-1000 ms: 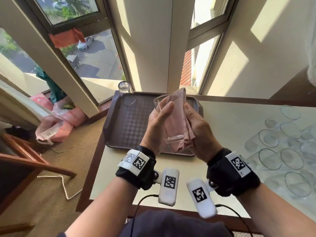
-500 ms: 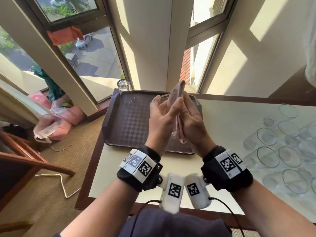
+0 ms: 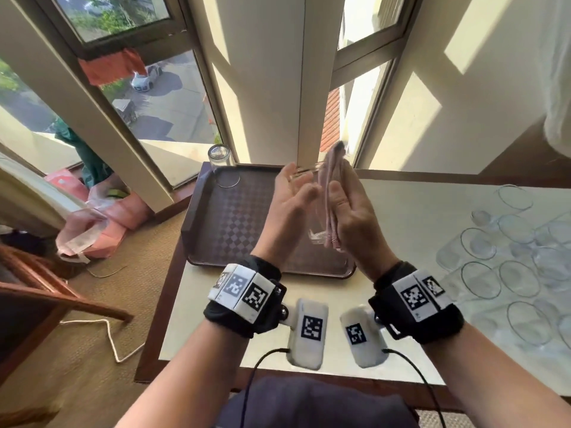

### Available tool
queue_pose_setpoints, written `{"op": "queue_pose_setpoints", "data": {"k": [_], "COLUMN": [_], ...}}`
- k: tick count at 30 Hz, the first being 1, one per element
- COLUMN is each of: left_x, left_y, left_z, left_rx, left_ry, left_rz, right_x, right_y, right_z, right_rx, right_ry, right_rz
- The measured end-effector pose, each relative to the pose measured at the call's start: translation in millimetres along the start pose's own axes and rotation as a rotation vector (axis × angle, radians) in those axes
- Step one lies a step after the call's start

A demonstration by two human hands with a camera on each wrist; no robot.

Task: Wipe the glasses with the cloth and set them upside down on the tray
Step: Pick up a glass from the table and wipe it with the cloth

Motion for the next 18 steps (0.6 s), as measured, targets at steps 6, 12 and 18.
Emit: {"op": "queue_pose_setpoints", "data": {"k": [6,12,18], "left_x": [-9.1,-15.5,-0.6], "left_y": [5.2,11.4,3.6], "left_z": [13.8,11.2,3.8], "left_rx": [-0.068,-0.001,0.037], "left_ry": [-0.013,0.115,-0.008], "left_rz": [0.051,-0.129,0.056], "right_x": [-6.7,-13.0,2.4], "right_y": [5.3,17.3,7.9], "right_z": [-2.0,5.0,3.1], "right_rx": [-0.024,-0.248,0.007], "right_ry": [-0.227,-0.636,0.041], "right_rz": [0.014,-0.099,0.075]}}
Point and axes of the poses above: each hand's wrist, its own y-axis away from the middle knuckle, its own x-axis out of the back of the hand, z = x × y, the point moved 9 cm from there along -y, towards the middle knuckle
